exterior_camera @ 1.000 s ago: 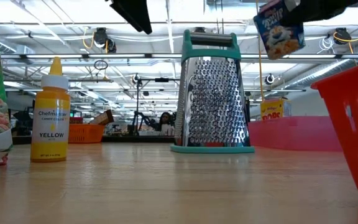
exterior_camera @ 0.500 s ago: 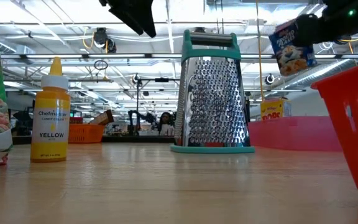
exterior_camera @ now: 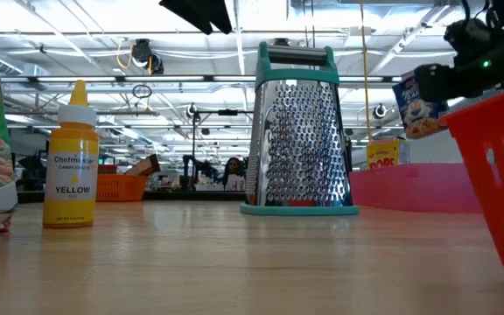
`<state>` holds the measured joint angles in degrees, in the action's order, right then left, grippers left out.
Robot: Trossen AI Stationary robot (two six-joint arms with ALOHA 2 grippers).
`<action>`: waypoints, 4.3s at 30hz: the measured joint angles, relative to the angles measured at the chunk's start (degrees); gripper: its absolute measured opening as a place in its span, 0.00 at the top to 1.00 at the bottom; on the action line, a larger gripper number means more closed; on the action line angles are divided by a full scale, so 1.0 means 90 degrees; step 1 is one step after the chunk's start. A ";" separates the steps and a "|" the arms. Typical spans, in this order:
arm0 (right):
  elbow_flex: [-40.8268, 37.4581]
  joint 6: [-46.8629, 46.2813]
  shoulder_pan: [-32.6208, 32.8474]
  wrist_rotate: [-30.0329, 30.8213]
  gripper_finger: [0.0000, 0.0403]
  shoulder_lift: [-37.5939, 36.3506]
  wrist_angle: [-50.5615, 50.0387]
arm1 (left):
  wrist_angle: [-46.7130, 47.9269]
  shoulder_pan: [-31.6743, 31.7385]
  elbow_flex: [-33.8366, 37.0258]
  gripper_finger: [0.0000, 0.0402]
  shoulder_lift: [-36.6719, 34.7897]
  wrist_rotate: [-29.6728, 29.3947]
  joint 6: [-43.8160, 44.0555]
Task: Pick & Place Kitchen Items
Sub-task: Put the blue cereal box into the pink bin, then put the big yellow food coloring bottle into the red bin
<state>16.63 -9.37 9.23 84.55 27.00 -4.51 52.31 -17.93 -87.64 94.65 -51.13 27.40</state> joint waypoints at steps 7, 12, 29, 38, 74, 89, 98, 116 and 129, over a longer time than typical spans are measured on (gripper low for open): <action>-0.0373 -0.0350 -0.0910 -0.0426 1.00 -0.0002 -0.0001 | 0.0006 -0.0100 0.0000 0.32 0.0000 0.0002 0.0010; -0.0638 -0.0779 -0.1578 -0.1082 1.00 0.0000 0.0001 | 0.0003 -0.0117 0.0000 0.32 0.0000 0.0002 -0.0010; -0.1575 -0.0127 -0.3451 -0.3182 1.00 0.0542 0.2898 | -0.0238 -0.0095 0.0078 0.32 0.0002 0.0000 -0.0102; -0.1587 -0.0229 -0.4073 -0.3790 1.00 0.1192 0.3337 | -0.0841 -0.0071 0.0359 0.32 0.0012 0.0301 -0.0628; -0.1599 -0.0031 -0.4696 -0.4742 0.57 0.1889 0.4010 | -0.1043 -0.0071 0.0357 0.32 0.0010 0.0362 -0.0775; -0.1599 0.0952 -0.4693 -0.4737 0.45 0.1782 0.5007 | -0.1046 -0.0071 0.0359 0.32 0.0010 0.0576 -0.0742; -0.1599 0.1017 -0.4489 -0.4754 0.45 0.1384 0.5130 | -0.1039 -0.0073 0.0359 0.32 0.0007 0.0910 -0.0824; -0.1116 0.0608 -0.2689 -0.7757 0.47 0.0848 0.5428 | -0.0104 -0.0905 0.0364 0.32 0.0002 0.1359 0.0725; -0.1096 0.0499 -0.0922 -0.7931 0.47 0.0855 0.5530 | 0.1342 -0.1832 0.0364 0.32 0.0006 0.1349 0.3327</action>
<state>6.76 -4.89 0.93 13.17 34.70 45.25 64.38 -34.42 -84.36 94.71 -38.99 57.35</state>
